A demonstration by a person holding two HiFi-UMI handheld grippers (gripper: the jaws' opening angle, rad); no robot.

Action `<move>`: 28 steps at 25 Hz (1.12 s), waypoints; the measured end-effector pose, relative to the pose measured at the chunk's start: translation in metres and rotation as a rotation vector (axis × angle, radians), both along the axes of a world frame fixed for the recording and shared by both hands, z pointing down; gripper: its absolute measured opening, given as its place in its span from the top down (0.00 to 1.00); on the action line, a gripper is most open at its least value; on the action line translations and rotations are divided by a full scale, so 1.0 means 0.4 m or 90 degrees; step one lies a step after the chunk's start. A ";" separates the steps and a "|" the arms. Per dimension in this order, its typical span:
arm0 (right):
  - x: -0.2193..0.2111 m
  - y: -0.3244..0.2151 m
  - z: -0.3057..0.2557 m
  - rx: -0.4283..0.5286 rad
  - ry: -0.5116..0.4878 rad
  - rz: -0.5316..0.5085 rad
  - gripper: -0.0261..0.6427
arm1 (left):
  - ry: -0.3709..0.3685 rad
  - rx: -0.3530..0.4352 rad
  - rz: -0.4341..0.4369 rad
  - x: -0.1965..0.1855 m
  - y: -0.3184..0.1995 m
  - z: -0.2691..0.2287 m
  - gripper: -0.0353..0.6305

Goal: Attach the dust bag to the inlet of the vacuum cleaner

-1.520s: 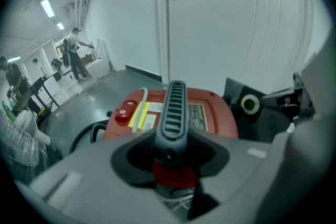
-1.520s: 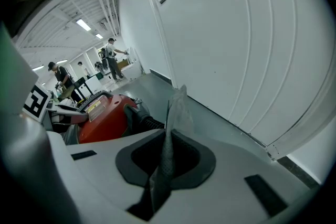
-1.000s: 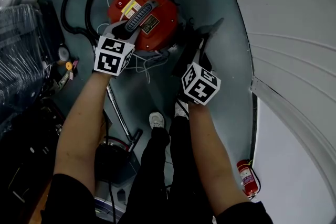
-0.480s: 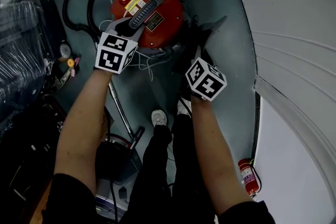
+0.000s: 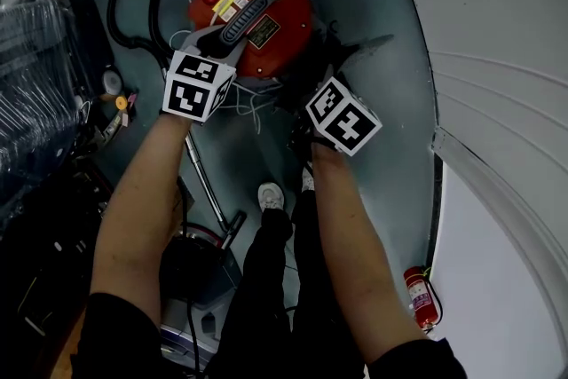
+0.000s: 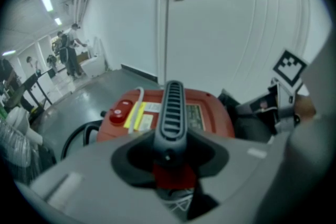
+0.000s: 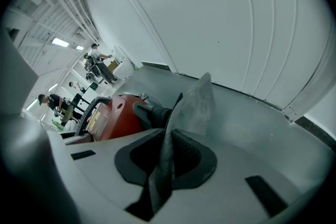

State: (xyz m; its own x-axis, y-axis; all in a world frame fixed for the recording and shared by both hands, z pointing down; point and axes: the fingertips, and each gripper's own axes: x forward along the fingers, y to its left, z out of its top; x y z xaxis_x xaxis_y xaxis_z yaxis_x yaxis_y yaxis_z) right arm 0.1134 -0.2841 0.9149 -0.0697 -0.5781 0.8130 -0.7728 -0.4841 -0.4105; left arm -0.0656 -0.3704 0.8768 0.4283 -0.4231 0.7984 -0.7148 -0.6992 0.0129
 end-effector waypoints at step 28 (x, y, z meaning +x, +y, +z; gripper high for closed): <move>-0.022 0.090 -0.151 0.128 0.200 -0.208 0.96 | 0.019 0.041 -0.004 0.000 0.000 -0.008 0.73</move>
State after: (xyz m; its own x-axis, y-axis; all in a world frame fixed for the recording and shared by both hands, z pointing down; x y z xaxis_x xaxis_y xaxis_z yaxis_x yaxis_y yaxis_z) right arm 0.1046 -0.2481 0.8545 -0.0425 -0.7146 0.6983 -0.9723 -0.1313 -0.1935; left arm -0.0658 -0.3704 0.8736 0.4490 -0.4758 0.7563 -0.7193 -0.6946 -0.0099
